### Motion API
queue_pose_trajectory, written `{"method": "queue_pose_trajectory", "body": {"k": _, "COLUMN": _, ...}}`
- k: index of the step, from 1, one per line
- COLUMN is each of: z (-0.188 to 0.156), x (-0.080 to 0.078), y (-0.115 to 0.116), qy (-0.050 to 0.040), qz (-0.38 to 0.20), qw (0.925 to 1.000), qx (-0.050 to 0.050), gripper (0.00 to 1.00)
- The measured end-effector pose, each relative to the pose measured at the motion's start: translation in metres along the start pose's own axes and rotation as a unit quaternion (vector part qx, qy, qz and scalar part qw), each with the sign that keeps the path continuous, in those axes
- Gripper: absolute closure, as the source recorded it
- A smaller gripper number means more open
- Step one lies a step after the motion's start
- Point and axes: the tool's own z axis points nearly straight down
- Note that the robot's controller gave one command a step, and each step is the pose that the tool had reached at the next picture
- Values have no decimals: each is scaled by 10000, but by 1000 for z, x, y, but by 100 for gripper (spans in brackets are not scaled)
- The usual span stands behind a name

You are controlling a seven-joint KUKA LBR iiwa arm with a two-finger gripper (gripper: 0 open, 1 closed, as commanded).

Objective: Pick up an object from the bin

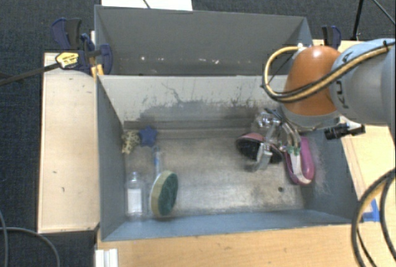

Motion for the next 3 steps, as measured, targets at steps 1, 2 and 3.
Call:
{"method": "queue_pose_trajectory", "body": {"k": 1, "z": -3, "x": -1, "y": 1, "qy": -22, "qz": -14, "qw": 10000, "qx": 1, "gripper": 100}}
{"method": "queue_pose_trajectory", "body": {"k": 2, "z": -126, "x": 23, "y": 11, "qy": -59, "qz": -1088, "qw": 9940, "qx": 4, "gripper": 100}}
{"method": "queue_pose_trajectory", "body": {"k": 3, "z": -208, "x": 21, "y": 15, "qy": -60, "qz": -3321, "qw": 9432, "qx": 17, "gripper": 100}}
